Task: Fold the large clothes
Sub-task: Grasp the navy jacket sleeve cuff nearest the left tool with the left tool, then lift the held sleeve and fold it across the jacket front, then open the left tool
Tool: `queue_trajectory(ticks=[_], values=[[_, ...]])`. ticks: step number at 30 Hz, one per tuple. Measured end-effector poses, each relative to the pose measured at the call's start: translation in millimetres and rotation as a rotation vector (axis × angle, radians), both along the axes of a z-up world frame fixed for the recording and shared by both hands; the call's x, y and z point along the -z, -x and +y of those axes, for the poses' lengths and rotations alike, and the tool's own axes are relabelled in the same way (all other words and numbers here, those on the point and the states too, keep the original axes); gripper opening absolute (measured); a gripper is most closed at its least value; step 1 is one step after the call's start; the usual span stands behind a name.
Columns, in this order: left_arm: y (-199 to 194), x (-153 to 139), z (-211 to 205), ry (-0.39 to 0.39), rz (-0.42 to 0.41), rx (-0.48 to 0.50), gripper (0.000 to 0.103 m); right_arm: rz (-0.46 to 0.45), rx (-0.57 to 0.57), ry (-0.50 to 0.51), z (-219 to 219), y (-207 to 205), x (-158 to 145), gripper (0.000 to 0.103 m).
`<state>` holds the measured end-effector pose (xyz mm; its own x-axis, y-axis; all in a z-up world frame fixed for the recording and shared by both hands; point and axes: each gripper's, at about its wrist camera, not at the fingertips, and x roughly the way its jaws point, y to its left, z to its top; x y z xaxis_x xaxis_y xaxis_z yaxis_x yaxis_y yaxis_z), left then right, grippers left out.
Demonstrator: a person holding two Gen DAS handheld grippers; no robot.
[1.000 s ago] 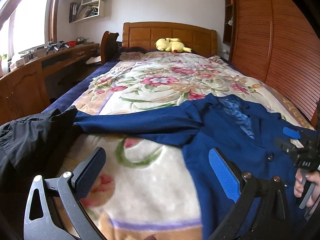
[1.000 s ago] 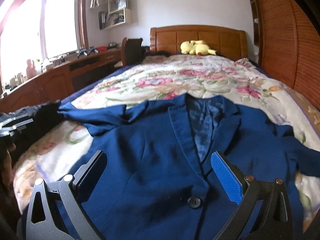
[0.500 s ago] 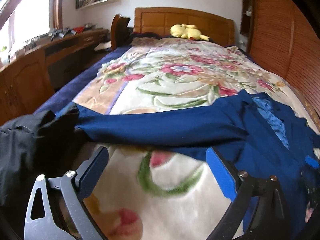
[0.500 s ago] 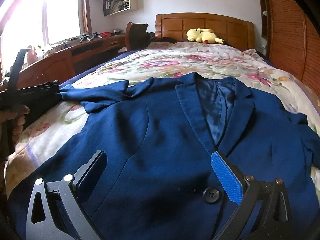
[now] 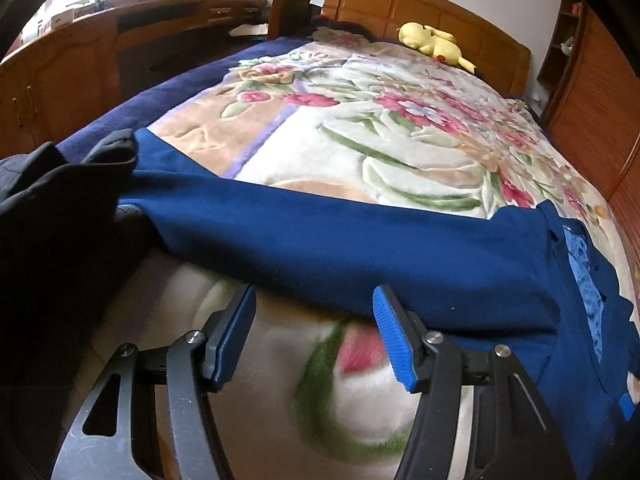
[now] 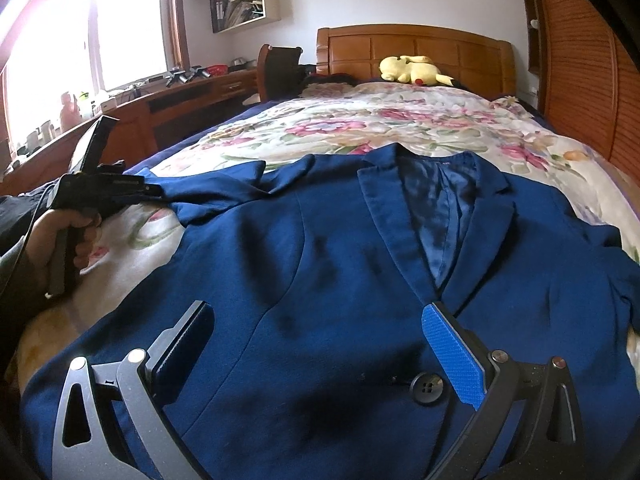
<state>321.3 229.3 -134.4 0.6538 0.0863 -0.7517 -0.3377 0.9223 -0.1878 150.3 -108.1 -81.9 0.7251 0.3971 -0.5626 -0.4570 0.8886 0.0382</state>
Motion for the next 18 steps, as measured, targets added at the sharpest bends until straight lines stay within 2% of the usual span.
queue_trajectory(ticks=[4,7,8,9,10,12,16,18], values=[[-13,4,5,0.033,0.011,-0.009,0.06,0.002,-0.002,0.004,0,-1,1,0.103],[-15,7,12,0.11,0.003,-0.013,0.035,0.003,0.001,0.003,0,-1,1,0.103],[-16,7,11,0.103,0.007,-0.006,0.03,0.003,0.001,0.004,0,0,1,0.103],[-17,6,10,0.094,0.006,0.001,0.018,0.001,0.001,0.004,0,1,1,0.103],[-18,4,8,0.084,0.005,0.011,0.011,0.0,0.001,0.004,1,1,0,0.103],[-19,0,2,0.068,0.002,0.027,0.001,-0.002,0.0,0.004,1,1,0,0.103],[-23,-22,-25,0.018,-0.014,0.096,0.0,-0.005,0.001,-0.004,-2,3,-1,0.103],[-22,-30,-31,-0.008,-0.021,0.083,0.0,-0.005,0.004,-0.009,-3,3,-1,0.103]])
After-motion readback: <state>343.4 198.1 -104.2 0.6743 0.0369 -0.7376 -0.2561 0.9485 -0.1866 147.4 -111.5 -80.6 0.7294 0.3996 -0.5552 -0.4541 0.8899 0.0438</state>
